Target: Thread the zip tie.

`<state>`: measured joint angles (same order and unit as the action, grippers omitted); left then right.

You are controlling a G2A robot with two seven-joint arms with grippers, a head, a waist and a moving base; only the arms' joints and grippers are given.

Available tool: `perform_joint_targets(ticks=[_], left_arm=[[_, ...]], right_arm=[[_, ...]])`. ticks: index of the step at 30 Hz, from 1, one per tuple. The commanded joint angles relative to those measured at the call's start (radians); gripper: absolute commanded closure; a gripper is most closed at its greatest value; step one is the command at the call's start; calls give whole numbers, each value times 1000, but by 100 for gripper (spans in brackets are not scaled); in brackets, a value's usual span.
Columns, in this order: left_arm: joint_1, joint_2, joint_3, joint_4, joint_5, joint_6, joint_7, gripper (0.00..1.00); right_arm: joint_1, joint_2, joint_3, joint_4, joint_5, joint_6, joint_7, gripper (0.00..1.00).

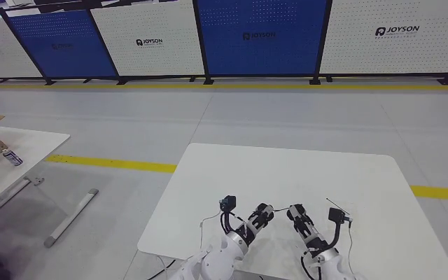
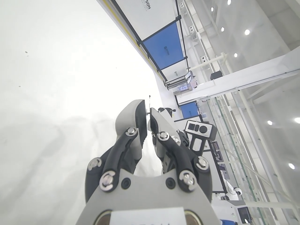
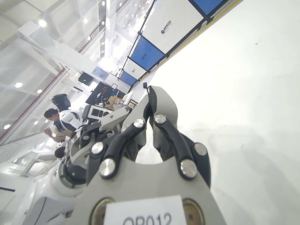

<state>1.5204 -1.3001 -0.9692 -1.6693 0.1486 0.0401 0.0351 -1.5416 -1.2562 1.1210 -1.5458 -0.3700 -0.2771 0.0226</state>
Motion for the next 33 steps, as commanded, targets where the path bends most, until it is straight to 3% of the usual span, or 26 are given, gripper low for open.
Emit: perform_joint_targets(ticks=[1,5,6,7,18,21,25,33], left_arm=[[0,0,-2,1,-5,-3,-1,76],[0,0,-5,1,-6,-5,-1,89],[0,0,-5,2,-4,-4,0,98],[0,0,-5,2,-3,-4,1,100],[1,-1,1,-2,-4,-10,4,100],[2,-1,2,-4,0,-14,1,90],[5,0,4,-5,10,-17,-1,95],[8,1,7,-5,28,-13,-8,91]], right_arm=[[1,-1,0,0,0,1,1,100],[1,-2,1,1,-1,3,1,100],[0,-3,1,0,-1,4,1,100],[0,-3,2,0,-1,4,1,100],[-3,-6,10,0,0,-1,1,100],[-4,-7,11,0,-1,0,1,100],[-5,-8,12,0,-1,-2,1,100],[-6,-10,15,-2,-3,-1,3,100]])
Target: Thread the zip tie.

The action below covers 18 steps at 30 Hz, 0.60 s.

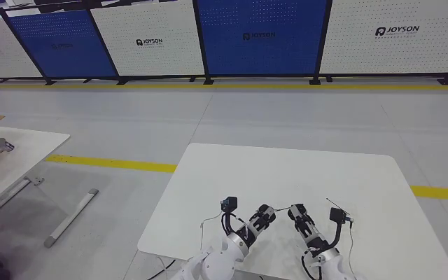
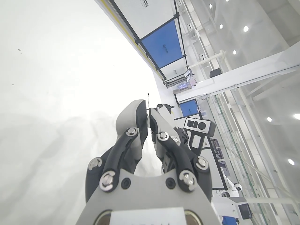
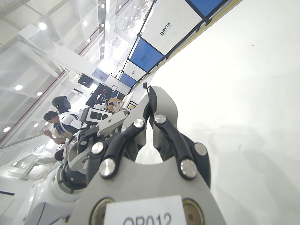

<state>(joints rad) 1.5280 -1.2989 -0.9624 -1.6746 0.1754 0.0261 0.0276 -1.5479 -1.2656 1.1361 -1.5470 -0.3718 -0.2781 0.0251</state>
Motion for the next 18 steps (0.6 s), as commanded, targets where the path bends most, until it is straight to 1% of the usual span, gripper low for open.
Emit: perform_joint_targets(ticks=[1,2,4,5,7,14,18], left_arm=[[0,0,0,0,3,2,-1,89],[0,0,0,-1,4,3,-1,85],[0,0,0,-1,5,5,-2,86],[0,1,0,-1,6,6,-2,88],[0,0,0,-1,7,9,-1,100],[-3,0,1,1,1,12,-2,100],[-4,0,2,1,2,11,-4,100]], right_arm=[[0,-1,0,-2,-2,1,1,100],[0,-1,0,-3,-3,2,2,100],[0,-1,-1,-5,-6,4,4,100],[0,-2,-1,-6,-7,5,4,100],[0,-2,-2,-8,-10,6,4,100],[-3,-4,1,-12,-13,8,5,100],[-1,-3,2,-14,-10,1,31,100]])
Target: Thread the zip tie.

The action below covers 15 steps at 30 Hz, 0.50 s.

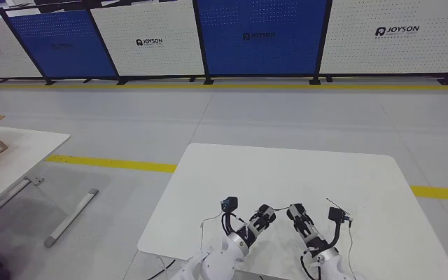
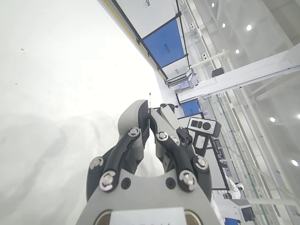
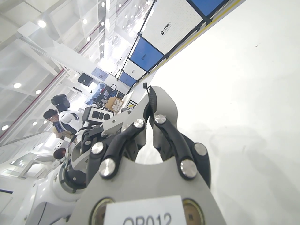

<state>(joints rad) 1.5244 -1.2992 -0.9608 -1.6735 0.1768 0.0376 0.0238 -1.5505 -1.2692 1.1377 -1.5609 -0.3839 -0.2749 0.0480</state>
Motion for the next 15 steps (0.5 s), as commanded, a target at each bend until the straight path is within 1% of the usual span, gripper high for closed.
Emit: perform_joint_targets(ticks=[1,6,7,8,9,13,15], left_arm=[[0,0,0,-1,0,-1,0,100],[0,0,0,-2,1,-3,-2,100],[0,0,0,-2,0,-3,-1,100],[-1,0,-1,-2,-5,-2,-1,100],[-2,0,-3,-1,-10,-1,-2,100],[-4,-2,-17,-3,-62,-4,-4,100],[-2,-2,-31,-9,-94,-8,-2,100]], right_arm=[[2,0,1,0,3,-3,14,100],[5,0,3,2,14,-10,35,100],[4,-1,5,1,31,-14,32,100],[4,-1,7,2,46,-22,34,29],[5,-1,10,5,54,-28,38,0],[6,2,20,12,60,-58,61,0],[3,2,25,15,73,-59,59,0]])
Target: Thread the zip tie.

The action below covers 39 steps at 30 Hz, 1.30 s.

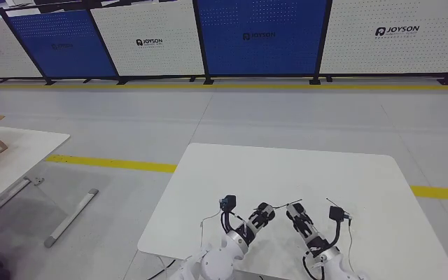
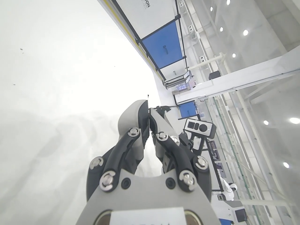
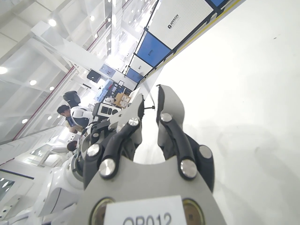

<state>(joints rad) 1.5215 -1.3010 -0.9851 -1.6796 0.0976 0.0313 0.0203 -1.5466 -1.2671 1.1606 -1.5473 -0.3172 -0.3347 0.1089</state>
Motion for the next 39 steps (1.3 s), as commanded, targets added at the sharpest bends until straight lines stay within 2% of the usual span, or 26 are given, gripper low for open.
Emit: perform_joint_targets(ticks=[1,5,9,15,17,19,22,24,26,28,36,39], left_arm=[[3,1,-15,-6,-28,-4,4,100],[14,4,-53,-27,-81,-13,7,100],[24,8,-81,-55,-125,-8,-26,100],[25,9,-82,-58,-126,-8,-29,100],[25,9,-82,-58,-126,-8,-29,100],[25,9,-82,-57,-127,-8,-29,100],[22,7,-87,-60,-190,-6,-51,100],[21,8,-98,-66,-243,4,-94,100],[22,11,-111,-75,-312,22,-171,100],[24,15,-129,-81,-337,30,-201,100],[26,16,-133,-84,-343,34,-203,100],[24,15,-129,-80,-344,29,-195,100]], right_arm=[[-2,0,5,1,11,1,-1,0],[-8,1,12,-2,1,0,-7,0],[-10,2,8,-9,-19,34,16,0],[-10,2,8,-9,-19,34,16,0],[-6,3,-1,-10,-84,64,13,0],[-4,0,-16,-13,-173,115,-37,0],[3,-6,-49,-11,-275,176,-106,0],[10,-8,-65,-3,-312,179,-108,0],[16,-9,-78,7,-357,174,-121,0],[18,-11,-86,14,-375,184,-134,0],[18,-11,-86,14,-375,184,-134,0],[18,-7,-84,8,-422,188,-87,0]])
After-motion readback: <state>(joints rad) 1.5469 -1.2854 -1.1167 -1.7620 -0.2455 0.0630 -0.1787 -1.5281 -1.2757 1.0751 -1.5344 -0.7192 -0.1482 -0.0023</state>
